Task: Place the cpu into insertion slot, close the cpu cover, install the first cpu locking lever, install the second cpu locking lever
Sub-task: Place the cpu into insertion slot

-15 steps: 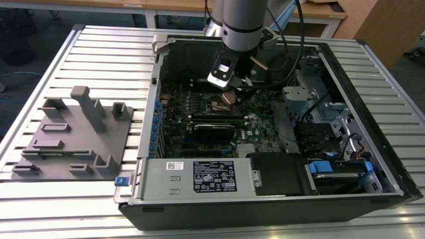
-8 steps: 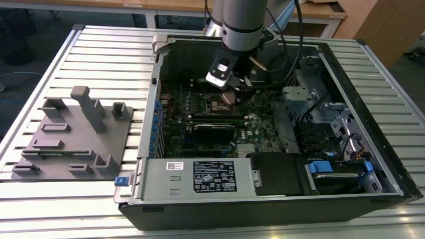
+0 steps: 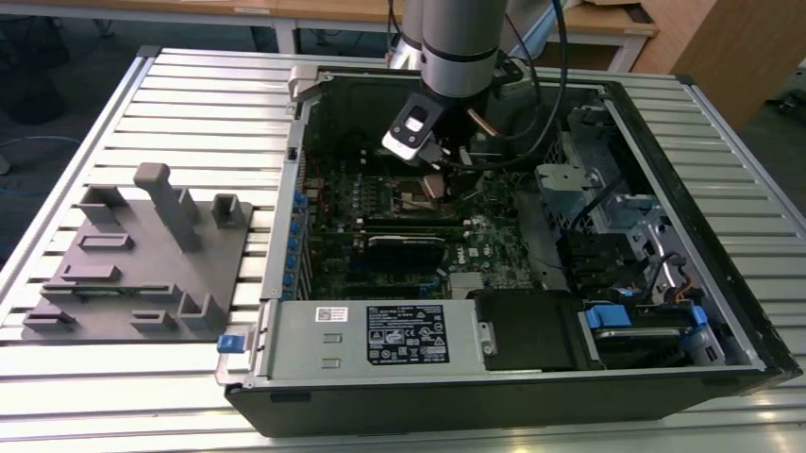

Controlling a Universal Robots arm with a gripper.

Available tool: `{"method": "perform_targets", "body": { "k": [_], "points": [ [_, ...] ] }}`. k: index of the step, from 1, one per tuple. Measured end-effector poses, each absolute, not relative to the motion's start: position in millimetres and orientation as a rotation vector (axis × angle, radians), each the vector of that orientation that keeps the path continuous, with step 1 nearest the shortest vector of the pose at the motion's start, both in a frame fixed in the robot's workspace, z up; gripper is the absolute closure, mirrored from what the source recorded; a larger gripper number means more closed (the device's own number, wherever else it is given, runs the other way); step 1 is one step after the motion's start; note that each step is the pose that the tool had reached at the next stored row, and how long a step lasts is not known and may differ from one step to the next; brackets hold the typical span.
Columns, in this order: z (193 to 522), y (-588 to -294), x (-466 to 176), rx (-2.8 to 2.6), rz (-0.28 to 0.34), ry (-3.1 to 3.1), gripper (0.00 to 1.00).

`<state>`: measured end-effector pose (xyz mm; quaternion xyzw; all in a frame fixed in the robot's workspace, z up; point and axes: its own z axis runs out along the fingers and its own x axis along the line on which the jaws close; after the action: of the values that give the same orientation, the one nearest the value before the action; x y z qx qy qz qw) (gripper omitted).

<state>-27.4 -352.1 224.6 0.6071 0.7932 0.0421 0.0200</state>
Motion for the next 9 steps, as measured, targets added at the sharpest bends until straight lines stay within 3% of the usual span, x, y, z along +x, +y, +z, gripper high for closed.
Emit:
{"method": "perform_targets", "body": {
  "k": [9],
  "points": [
    [224.1, -352.1, -27.4, 2.075, 0.125, 2.293, 0.46]
  ]
}}
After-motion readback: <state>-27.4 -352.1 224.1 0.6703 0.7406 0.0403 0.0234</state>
